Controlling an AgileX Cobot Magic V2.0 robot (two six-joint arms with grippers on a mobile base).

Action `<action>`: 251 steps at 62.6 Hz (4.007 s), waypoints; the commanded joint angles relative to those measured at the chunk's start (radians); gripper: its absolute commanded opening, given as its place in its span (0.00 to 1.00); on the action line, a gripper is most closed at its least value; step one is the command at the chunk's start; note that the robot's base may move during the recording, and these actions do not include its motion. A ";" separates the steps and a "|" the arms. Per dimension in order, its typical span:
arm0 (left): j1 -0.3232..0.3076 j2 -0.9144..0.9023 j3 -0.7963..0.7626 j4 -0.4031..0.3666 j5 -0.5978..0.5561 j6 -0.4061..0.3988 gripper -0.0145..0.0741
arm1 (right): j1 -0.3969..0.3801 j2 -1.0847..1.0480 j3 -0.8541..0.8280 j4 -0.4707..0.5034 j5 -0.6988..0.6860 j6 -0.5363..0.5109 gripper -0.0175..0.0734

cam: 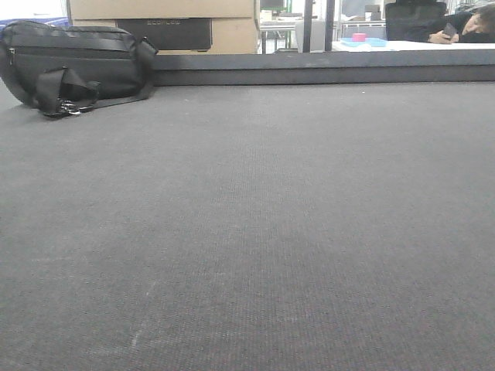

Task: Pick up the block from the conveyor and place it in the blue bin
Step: 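Lower both grippers toward the green and blue blocks on the belt, then close left gripper on green block and right gripper on blue block, then lift both held blocks up off the belt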

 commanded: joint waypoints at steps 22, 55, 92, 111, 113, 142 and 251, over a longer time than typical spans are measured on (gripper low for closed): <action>0.001 0.541 -0.511 -0.047 0.584 0.000 0.04 | 0.004 0.514 -0.509 0.046 0.738 -0.006 0.01; 0.001 1.166 -0.815 -0.062 0.836 0.000 0.04 | 0.004 1.154 -0.862 0.034 1.096 -0.006 0.01; 0.001 1.299 -0.815 -0.062 0.834 0.000 0.04 | 0.004 1.478 -0.812 0.011 0.959 -0.006 0.61; 0.001 1.299 -0.815 -0.062 0.816 0.000 0.04 | 0.004 1.488 -0.658 0.010 0.734 -0.006 0.48; 0.001 1.299 -0.815 -0.062 0.813 0.000 0.04 | 0.004 1.488 -0.657 0.009 0.734 -0.006 0.47; 0.030 1.334 -0.900 -0.062 0.922 -0.070 0.04 | 0.004 1.443 -0.669 -0.062 0.792 -0.006 0.02; 0.086 1.663 -0.978 -0.012 0.791 0.123 0.04 | 0.005 1.263 -0.791 0.093 0.779 -0.006 0.02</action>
